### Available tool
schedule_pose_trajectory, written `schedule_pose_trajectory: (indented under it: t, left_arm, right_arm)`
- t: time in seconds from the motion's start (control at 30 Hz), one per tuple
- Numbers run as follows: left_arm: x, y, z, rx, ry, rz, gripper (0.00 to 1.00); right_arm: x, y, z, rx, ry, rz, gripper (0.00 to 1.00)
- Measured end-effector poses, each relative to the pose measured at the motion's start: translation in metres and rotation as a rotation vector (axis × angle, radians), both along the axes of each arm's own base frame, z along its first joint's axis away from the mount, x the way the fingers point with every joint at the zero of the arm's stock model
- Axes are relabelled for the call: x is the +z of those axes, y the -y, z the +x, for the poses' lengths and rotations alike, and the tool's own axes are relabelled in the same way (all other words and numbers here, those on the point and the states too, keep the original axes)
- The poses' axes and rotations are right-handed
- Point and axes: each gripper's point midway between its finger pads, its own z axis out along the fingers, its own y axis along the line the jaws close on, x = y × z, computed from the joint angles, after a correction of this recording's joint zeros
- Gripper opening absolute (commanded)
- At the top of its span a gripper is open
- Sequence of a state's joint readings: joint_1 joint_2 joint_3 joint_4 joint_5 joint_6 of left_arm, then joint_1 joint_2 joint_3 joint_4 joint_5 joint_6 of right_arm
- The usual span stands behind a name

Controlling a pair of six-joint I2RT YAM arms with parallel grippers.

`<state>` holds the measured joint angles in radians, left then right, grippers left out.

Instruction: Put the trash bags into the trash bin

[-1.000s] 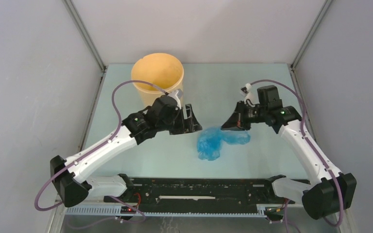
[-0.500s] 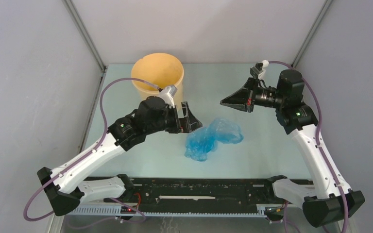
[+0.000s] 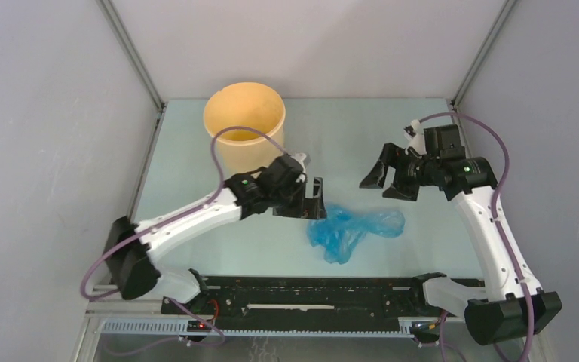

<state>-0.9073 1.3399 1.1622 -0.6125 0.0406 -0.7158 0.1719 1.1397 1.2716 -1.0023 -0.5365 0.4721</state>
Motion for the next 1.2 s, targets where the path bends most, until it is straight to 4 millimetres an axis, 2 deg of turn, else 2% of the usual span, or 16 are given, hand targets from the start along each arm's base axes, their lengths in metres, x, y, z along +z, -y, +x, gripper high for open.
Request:
schedule_pose_trajectory:
  t: [0.17,0.27,0.3,0.37,0.4,0.47,0.53,0.57,0.6,0.73,0.8,0.87,0.97,1.1,1.2]
  left_arm:
    - [-0.055,0.031,-0.012,-0.105,-0.126,0.099,1.0]
    - [-0.066,0.053,-0.021,-0.183,-0.149,0.123,1.0]
    - [-0.067,0.061,-0.021,-0.205,-0.147,0.128,0.97]
    - [-0.069,0.074,-0.018,-0.234,-0.14,0.131,0.83]
    - [-0.072,0.079,-0.015,-0.245,-0.136,0.136,0.72]
    - [-0.08,0.084,-0.009,-0.256,-0.134,0.155,0.43]
    - [-0.097,0.084,-0.005,-0.275,-0.142,0.195,0.18]
    - [-0.101,0.082,-0.004,-0.265,-0.154,0.204,0.08]
    - [-0.108,0.077,-0.003,-0.265,-0.169,0.22,0.01]
    - [-0.113,0.049,0.007,-0.218,-0.22,0.222,0.0]
    - [-0.104,0.031,0.008,-0.203,-0.241,0.186,0.0]
    - [-0.085,0.018,0.004,-0.21,-0.243,0.119,0.0]
    - [-0.037,0.012,-0.015,-0.286,-0.21,-0.053,0.0]
    - [0.034,-0.001,-0.04,-0.378,-0.133,-0.313,0.0]
    - [0.074,-0.019,-0.038,-0.356,-0.086,-0.478,0.0]
  right_arm:
    - [-0.01,0.028,-0.022,-0.009,0.014,-0.142,0.91]
    - [-0.009,0.037,-0.03,-0.02,0.031,-0.179,0.91]
    - [-0.009,0.039,-0.032,-0.023,0.035,-0.188,0.91]
    - [-0.01,0.043,-0.035,-0.027,0.037,-0.208,0.91]
    - [-0.01,0.045,-0.037,-0.029,0.035,-0.216,0.91]
    - [-0.011,0.047,-0.039,-0.033,0.034,-0.229,0.91]
    - [-0.011,0.049,-0.04,-0.036,0.038,-0.24,0.9]
    - [-0.011,0.05,-0.041,-0.035,0.041,-0.246,0.9]
    - [-0.012,0.052,-0.041,-0.035,0.044,-0.254,0.9]
    - [-0.015,0.052,-0.042,-0.009,0.061,-0.297,0.9]
    - [-0.015,0.044,-0.043,0.04,0.085,-0.311,0.9]
    - [-0.013,0.027,-0.045,0.13,0.136,-0.315,0.9]
    - [-0.009,0.001,-0.046,0.248,0.219,-0.272,0.9]
    - [-0.002,-0.02,-0.043,0.317,0.289,-0.152,0.89]
    - [0.008,-0.03,-0.04,0.355,0.35,-0.049,0.88]
